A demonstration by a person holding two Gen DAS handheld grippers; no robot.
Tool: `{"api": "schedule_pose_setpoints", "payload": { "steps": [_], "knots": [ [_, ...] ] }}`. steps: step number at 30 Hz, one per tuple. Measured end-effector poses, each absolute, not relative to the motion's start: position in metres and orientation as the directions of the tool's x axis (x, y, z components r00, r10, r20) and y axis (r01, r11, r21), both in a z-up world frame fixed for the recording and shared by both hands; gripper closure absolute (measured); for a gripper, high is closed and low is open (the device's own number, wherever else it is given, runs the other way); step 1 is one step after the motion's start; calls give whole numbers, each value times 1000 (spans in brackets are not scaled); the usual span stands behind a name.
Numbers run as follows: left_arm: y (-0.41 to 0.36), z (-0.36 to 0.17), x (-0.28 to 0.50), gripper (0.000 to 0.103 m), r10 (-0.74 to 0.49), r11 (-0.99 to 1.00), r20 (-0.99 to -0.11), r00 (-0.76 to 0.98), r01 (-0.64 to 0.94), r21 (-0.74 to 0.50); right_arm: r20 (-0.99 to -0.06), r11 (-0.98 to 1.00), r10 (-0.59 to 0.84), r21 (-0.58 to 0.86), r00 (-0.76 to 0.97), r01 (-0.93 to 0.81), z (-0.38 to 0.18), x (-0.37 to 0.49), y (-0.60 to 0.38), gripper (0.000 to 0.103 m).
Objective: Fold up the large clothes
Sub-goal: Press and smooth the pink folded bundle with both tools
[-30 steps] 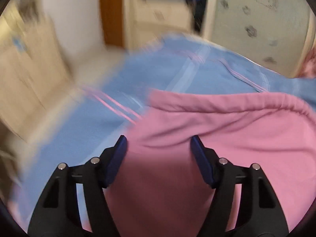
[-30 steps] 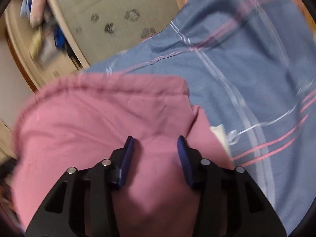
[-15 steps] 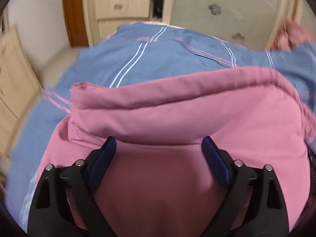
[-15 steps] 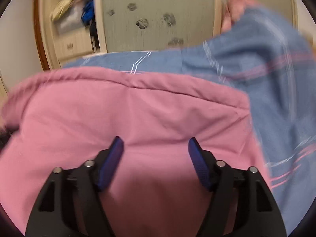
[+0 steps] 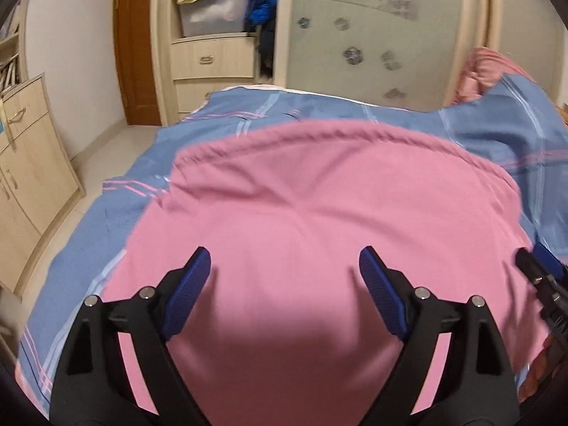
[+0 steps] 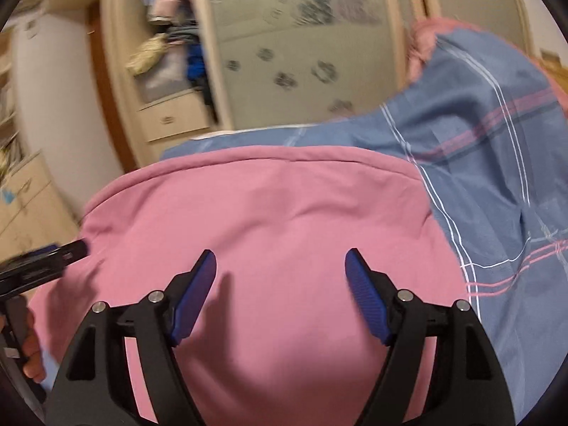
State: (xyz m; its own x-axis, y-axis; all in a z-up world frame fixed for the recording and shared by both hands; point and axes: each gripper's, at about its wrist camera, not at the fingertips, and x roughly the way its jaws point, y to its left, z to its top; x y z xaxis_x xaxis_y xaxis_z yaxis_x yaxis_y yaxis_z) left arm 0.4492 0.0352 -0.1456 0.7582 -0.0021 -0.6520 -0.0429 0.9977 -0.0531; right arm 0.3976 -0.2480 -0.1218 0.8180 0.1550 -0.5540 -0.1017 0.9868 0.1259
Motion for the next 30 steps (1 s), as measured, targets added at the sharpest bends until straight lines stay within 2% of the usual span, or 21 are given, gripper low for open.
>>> {"api": "schedule_pose_setpoints", "payload": {
  "steps": [2, 6, 9, 11, 13, 15, 17, 19, 20, 23, 27, 30],
  "knots": [
    [23, -167, 448, 16, 5, 999, -686, 727, -29, -24, -596, 993, 121, 61, 794, -105, -140, 402, -233, 26],
    [15, -196, 453, 14, 69, 998, -711, 700, -48, 50, -575, 991, 29, -89, 818, -98, -176, 409, -209, 23],
    [23, -199, 468, 11, 27, 999, -761, 648, -48, -5, -608, 992, 40, -71, 793, -104, -175, 417, -211, 23],
    [31, -185, 464, 14, -22, 998, -764, 645, -29, -53, -619, 990, 62, -59, 783, -125, -164, 414, -215, 23],
    [44, -168, 451, 17, -19, 998, -722, 692, -31, -55, -561, 993, 70, -38, 825, -110, -142, 396, -234, 24],
    [65, -163, 438, 17, 45, 996, -698, 714, -87, -25, -521, 998, 0, -50, 854, -30, -135, 380, -260, 24],
    [95, -179, 439, 17, 42, 987, -749, 661, -144, -73, -592, 999, -38, -35, 805, 22, -156, 382, -285, 24],
    [110, -198, 439, 15, -19, 983, -776, 630, -129, -128, -651, 998, 44, 55, 757, -11, -185, 386, -305, 21],
    [110, -202, 440, 15, -21, 986, -781, 624, -117, -119, -646, 995, 83, 94, 759, -28, -192, 383, -310, 21],
    [105, -195, 434, 15, 29, 989, -781, 624, -131, -68, -669, 999, 42, 29, 742, -30, -185, 380, -303, 21],
    [105, -176, 398, 17, 50, 990, -727, 685, -132, -56, -645, 998, 37, 56, 763, -2, -162, 347, -312, 21],
    [105, -199, 403, 15, 47, 991, -772, 634, -124, -42, -690, 999, 44, 41, 722, -22, -189, 346, -315, 21]
  ]
}}
